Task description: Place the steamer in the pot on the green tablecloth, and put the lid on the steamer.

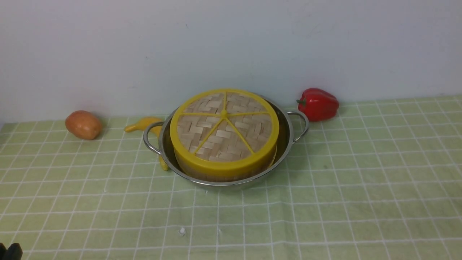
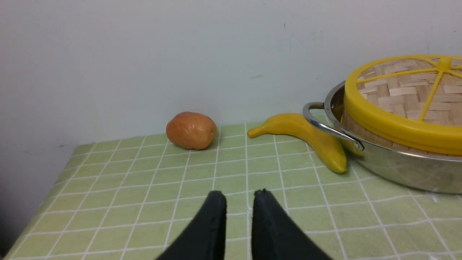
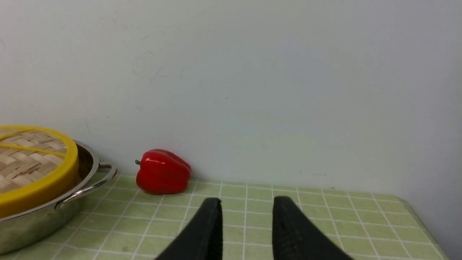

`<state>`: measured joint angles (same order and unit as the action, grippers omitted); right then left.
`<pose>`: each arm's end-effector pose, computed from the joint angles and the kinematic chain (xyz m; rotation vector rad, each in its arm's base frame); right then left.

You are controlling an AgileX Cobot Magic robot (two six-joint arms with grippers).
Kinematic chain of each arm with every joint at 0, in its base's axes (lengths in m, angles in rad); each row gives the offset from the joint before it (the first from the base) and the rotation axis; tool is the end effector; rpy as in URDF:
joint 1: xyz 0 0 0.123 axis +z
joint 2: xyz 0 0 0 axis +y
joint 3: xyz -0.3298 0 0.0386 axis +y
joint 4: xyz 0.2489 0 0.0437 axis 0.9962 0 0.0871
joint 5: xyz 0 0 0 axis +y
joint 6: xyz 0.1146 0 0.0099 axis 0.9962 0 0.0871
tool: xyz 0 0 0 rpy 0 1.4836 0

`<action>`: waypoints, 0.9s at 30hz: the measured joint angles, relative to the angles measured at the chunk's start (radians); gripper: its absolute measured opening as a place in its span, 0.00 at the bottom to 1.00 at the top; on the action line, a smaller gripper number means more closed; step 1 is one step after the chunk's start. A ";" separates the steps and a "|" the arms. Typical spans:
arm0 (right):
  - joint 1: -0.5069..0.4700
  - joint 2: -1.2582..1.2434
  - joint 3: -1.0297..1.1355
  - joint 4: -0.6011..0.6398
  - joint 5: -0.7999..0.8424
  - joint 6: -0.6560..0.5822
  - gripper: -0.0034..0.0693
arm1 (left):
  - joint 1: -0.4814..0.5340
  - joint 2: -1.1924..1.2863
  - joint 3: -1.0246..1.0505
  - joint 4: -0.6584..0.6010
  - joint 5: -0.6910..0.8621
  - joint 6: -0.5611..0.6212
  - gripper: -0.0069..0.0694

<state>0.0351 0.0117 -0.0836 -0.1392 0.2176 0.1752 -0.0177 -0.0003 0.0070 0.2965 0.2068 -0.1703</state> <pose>0.0307 -0.0024 0.2203 0.0264 1.6271 0.0328 0.0335 0.0063 0.1900 0.0714 1.6882 0.1276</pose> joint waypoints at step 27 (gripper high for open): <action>-0.008 -0.008 0.036 0.003 -0.008 0.000 0.38 | 0.000 0.000 0.000 0.000 -0.001 0.000 0.29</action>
<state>0.0269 0.0040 -0.0481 -0.1361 0.2095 0.1752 -0.0177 -0.0003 0.0070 0.2965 0.2056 -0.1703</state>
